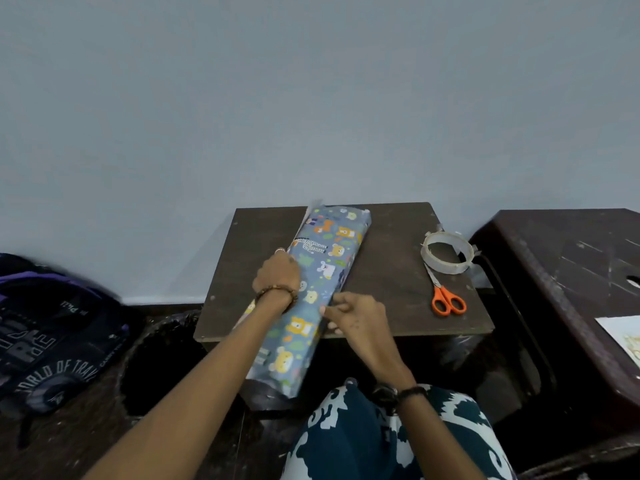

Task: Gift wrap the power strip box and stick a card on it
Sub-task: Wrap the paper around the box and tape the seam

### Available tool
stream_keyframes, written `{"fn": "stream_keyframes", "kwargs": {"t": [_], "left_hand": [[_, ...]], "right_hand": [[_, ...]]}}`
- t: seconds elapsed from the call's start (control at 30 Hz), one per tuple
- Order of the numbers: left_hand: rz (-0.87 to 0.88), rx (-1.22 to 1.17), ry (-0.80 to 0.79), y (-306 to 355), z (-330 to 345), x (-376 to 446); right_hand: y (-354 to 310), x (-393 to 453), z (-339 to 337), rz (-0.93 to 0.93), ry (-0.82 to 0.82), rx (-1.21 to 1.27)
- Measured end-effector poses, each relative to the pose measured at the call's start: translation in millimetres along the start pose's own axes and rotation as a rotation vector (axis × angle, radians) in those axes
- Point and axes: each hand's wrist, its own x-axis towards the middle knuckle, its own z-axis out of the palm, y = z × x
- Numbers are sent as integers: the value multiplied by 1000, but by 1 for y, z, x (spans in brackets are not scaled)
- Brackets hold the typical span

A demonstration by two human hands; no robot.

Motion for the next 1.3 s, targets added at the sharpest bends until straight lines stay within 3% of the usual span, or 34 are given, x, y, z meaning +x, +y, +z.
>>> {"fn": "stream_keyframes", "kwargs": {"t": [0.17,0.27,0.43,0.5,0.7,0.93,1.07,1.17,1.3], "left_hand": [[204,270,56,-8,-9,9],[247,300,74,-12,-11,15],[341,216,57,-17,-8,16],[363,206,7,-15,-8,17],[364,280,-61,-3,3,11],[348,282,-25,-5,10,8],[354,293,-29,-5,9,8],[355,294,-33,-5,8,8],[354,294,-42,-4,8,10]], "right_hand": [[1,-3,15,-99,-66,-67],[-6,-11,24,-144,-129,-116],[-18,4,1,-315,142,-367],[-19,18,-9,-392,165,-470],[-14,48,-3,-457,-100,-790],[5,68,-34,-253,-27,-910],[9,77,-36,-228,58,-872],[7,81,-42,-140,209,-767],[-7,88,-57,56,232,-403]]}}
